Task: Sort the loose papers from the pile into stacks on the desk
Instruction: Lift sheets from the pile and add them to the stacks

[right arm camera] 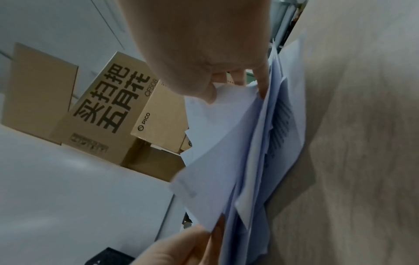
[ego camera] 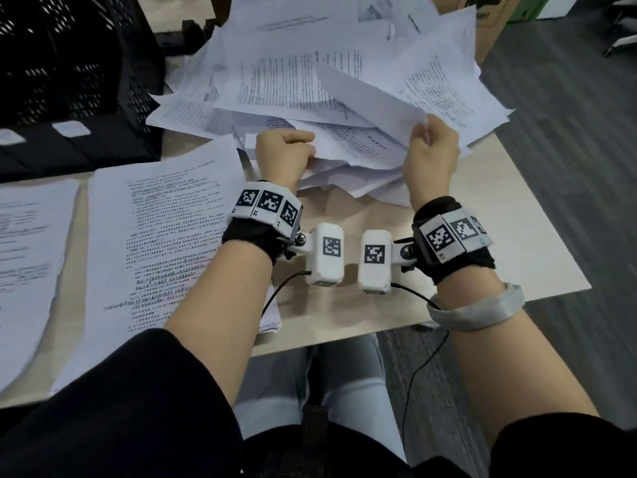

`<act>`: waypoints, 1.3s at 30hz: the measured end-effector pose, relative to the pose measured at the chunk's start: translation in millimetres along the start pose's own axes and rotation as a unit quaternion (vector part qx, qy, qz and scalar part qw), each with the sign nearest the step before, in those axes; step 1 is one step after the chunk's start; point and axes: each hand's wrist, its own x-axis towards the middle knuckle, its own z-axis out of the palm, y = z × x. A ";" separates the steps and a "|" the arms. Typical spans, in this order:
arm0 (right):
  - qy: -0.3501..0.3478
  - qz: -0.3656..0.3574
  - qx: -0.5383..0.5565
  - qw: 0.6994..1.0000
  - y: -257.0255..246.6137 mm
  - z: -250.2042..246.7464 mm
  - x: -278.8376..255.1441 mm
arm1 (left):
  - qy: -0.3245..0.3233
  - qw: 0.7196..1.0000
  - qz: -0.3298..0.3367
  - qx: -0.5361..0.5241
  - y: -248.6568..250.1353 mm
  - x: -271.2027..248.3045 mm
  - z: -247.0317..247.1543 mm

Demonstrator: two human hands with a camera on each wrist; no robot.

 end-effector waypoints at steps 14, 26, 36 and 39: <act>0.037 0.067 0.037 0.996 3.9 -8.2 -27.8 | -0.077 0.988 -0.106 -0.083 9.5 -9.3 -21.5; 0.141 0.096 0.110 0.979 9.1 -16.4 -40.8 | 0.134 0.981 0.006 -0.142 8.7 -13.2 -30.1; 0.211 0.159 0.106 0.959 32.7 -44.0 -69.9 | 0.212 0.960 0.107 -0.150 22.4 -56.8 -46.7; 0.186 0.184 0.163 0.951 30.4 -56.9 -82.1 | 0.225 0.953 0.128 -0.160 24.3 -73.9 -50.0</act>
